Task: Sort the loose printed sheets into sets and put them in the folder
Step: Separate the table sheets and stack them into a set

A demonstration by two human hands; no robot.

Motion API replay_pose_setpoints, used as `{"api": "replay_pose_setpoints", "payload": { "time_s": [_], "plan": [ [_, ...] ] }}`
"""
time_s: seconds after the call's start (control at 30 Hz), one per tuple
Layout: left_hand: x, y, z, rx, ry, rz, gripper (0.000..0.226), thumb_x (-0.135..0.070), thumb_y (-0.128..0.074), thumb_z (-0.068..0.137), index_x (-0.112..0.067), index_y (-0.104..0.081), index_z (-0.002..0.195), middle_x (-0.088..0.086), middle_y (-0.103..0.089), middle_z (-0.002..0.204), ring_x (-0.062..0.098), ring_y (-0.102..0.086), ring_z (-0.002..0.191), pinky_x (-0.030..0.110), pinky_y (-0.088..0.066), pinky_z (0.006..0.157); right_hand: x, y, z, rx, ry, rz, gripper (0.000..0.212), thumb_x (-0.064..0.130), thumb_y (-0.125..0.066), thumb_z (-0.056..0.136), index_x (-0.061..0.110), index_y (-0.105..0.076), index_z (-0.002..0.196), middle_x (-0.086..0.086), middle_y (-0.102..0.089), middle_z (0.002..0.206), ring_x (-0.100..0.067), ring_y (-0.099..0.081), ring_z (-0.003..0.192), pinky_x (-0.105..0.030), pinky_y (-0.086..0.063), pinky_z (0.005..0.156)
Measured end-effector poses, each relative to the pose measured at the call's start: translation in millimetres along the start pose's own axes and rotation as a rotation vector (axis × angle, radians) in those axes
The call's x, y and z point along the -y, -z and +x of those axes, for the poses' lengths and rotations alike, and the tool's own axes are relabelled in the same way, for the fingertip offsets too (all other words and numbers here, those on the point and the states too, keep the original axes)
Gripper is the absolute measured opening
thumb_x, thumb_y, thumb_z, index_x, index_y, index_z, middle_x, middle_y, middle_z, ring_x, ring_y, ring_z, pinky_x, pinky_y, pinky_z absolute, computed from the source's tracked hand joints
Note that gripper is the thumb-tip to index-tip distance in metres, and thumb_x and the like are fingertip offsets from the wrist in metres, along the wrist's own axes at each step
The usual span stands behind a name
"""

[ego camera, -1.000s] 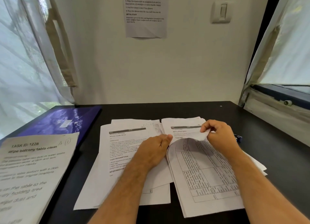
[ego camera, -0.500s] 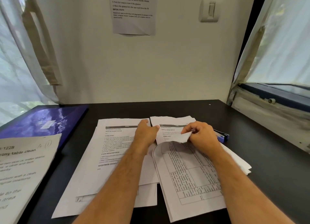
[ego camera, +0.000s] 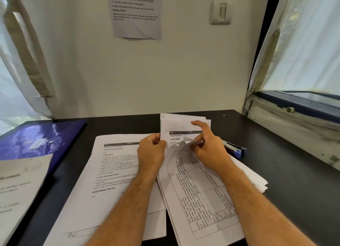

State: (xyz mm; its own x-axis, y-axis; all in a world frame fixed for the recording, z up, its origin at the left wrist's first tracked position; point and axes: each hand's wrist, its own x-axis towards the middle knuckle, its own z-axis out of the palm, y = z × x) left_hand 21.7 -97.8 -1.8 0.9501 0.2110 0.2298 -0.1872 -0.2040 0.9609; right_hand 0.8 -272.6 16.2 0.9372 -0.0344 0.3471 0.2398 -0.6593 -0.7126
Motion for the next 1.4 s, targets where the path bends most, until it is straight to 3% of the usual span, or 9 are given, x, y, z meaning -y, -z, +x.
{"api": "replay_pose_setpoints", "payload": {
  "time_s": [0.2,0.4,0.5,0.63,0.97,1.03,1.17,1.3,1.4],
  "plan": [
    [-5.0,4.6,-4.7,0.128,-0.029,0.058,0.005,-0.03,-0.068,0.093,-0.028,-0.069,0.089,-0.003,-0.074,0.088,0.014,-0.072,0.076,0.033,-0.062,0.072,3.5,-1.4,-1.0,-0.032,0.053,-0.044,0.075,0.016,-0.064,0.096,0.05,-0.021,0.148,0.012,-0.062,0.089,-0.007,-0.064,0.079,-0.021,-0.049,0.082],
    [-5.3,-0.3,-5.6,0.175,-0.015,0.15,0.023,-0.042,-0.07,0.089,-0.02,-0.063,0.083,-0.002,-0.072,0.081,0.014,-0.072,0.069,0.026,-0.059,0.065,4.6,-1.3,-1.0,-0.034,0.044,-0.05,0.055,0.021,-0.063,0.097,0.045,-0.04,0.14,0.003,-0.067,0.109,-0.009,-0.064,0.092,-0.036,-0.055,0.092],
    [-5.9,-0.7,-6.3,0.173,0.04,0.068,0.036,-0.051,-0.064,0.089,-0.015,-0.061,0.084,0.001,-0.071,0.076,0.015,-0.07,0.065,0.025,-0.055,0.059,3.8,-1.3,-1.3,-0.05,0.045,-0.02,0.046,0.02,-0.062,0.097,0.041,-0.047,0.136,0.006,-0.066,0.107,-0.01,-0.065,0.095,-0.032,-0.055,0.089],
    [-1.2,-1.5,-2.8,0.088,0.124,-0.069,0.026,-0.044,-0.056,0.098,-0.02,-0.062,0.105,-0.001,-0.07,0.103,0.018,-0.069,0.092,0.034,-0.061,0.075,0.2,-0.6,1.0,-0.066,0.046,-0.013,0.021,0.019,-0.062,0.097,0.034,-0.058,0.111,0.015,-0.061,0.105,-0.003,-0.06,0.09,-0.003,-0.046,0.063],
    [5.5,3.0,8.0,-0.062,0.225,-0.24,0.02,-0.021,-0.053,0.102,-0.025,-0.058,0.121,0.001,-0.065,0.125,0.024,-0.064,0.109,0.043,-0.059,0.087,-2.3,1.6,-4.1,0.022,0.057,0.009,0.021,0.006,-0.071,0.088,0.026,-0.065,0.089,0.012,-0.067,0.104,-0.009,-0.065,0.093,-0.028,-0.06,0.084],
    [4.3,2.5,9.3,-0.064,0.21,-0.232,0.016,-0.02,-0.049,0.104,-0.025,-0.059,0.116,-0.002,-0.066,0.117,0.021,-0.065,0.101,0.038,-0.061,0.078,-2.7,2.8,-4.2,0.025,0.064,0.008,0.023,0.005,-0.072,0.086,0.027,-0.065,0.086,0.014,-0.066,0.1,-0.008,-0.064,0.091,-0.028,-0.059,0.084],
    [-2.3,3.1,5.8,-0.016,0.154,-0.217,0.018,-0.021,-0.046,0.105,-0.029,-0.056,0.094,-0.01,-0.063,0.09,0.014,-0.064,0.075,0.021,-0.05,0.05,-1.2,3.7,-5.4,0.055,0.088,-0.009,0.035,0.008,-0.069,0.09,0.038,-0.058,0.105,0.016,-0.063,0.101,-0.005,-0.064,0.092,-0.021,-0.057,0.082],
    [-1.8,0.6,1.6,0.111,0.043,-0.108,0.015,-0.023,-0.064,0.097,-0.028,-0.058,0.11,-0.006,-0.066,0.103,0.014,-0.066,0.081,0.022,-0.056,0.058,-1.7,-0.2,-4.2,0.062,0.101,-0.044,0.069,0.015,-0.07,0.092,0.053,-0.035,0.138,0.017,-0.064,0.099,-0.008,-0.067,0.087,-0.019,-0.054,0.075],
    [-3.5,-2.5,-3.2,0.174,-0.013,-0.069,0.028,-0.022,-0.075,0.087,-0.03,-0.054,0.103,-0.012,-0.063,0.096,0.009,-0.065,0.078,0.016,-0.052,0.056,-1.6,0.7,-3.8,0.063,0.083,-0.055,0.05,0.016,-0.067,0.093,0.048,-0.049,0.126,0.013,-0.066,0.099,-0.007,-0.066,0.086,-0.019,-0.057,0.074]
  ]
}}
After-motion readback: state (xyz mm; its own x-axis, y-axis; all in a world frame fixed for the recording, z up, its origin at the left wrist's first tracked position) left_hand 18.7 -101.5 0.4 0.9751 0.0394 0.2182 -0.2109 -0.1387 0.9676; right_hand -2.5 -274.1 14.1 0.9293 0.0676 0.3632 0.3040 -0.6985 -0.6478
